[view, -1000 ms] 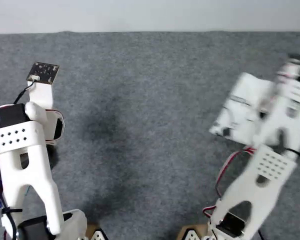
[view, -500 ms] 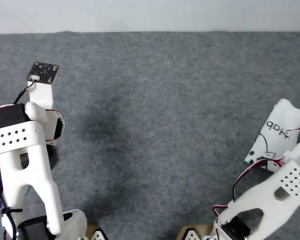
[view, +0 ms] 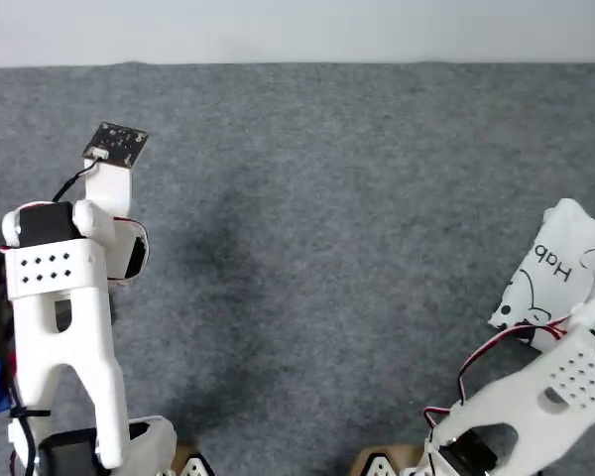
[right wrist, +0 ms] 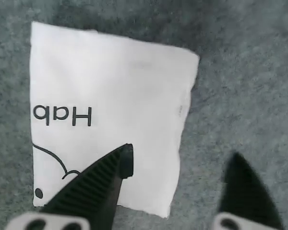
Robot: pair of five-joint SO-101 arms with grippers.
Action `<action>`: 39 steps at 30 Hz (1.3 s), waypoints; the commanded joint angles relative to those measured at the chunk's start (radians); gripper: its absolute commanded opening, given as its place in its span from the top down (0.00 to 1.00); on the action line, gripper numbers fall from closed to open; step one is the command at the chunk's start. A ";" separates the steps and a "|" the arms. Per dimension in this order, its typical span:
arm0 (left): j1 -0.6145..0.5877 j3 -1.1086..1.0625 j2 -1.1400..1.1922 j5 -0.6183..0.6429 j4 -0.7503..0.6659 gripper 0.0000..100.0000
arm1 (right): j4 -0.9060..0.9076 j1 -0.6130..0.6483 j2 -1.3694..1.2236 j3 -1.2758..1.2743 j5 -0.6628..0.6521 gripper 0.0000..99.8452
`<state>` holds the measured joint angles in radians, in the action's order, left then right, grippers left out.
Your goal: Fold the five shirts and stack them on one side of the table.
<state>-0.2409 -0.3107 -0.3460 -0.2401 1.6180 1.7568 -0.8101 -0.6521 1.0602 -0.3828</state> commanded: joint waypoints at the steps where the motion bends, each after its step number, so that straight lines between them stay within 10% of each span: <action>1: 0.011 0.008 -0.032 -0.003 0.021 1.00 | 0.041 0.042 0.111 -0.057 0.003 0.97; 14: 0.006 0.010 -0.034 -0.003 0.071 1.00 | -0.015 0.033 0.300 -0.675 -0.170 0.99; 29: 0.008 0.007 -0.034 -0.003 0.071 1.00 | -0.137 -0.185 0.073 -0.694 -0.354 0.99; 39: 0.011 0.007 -0.034 -0.003 0.072 1.00 | 0.002 -0.068 0.318 -0.660 -0.373 0.99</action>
<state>-0.2409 -0.3107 -0.3460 -0.2401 1.6794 1.7354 -0.9452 -0.4526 0.3590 -0.7511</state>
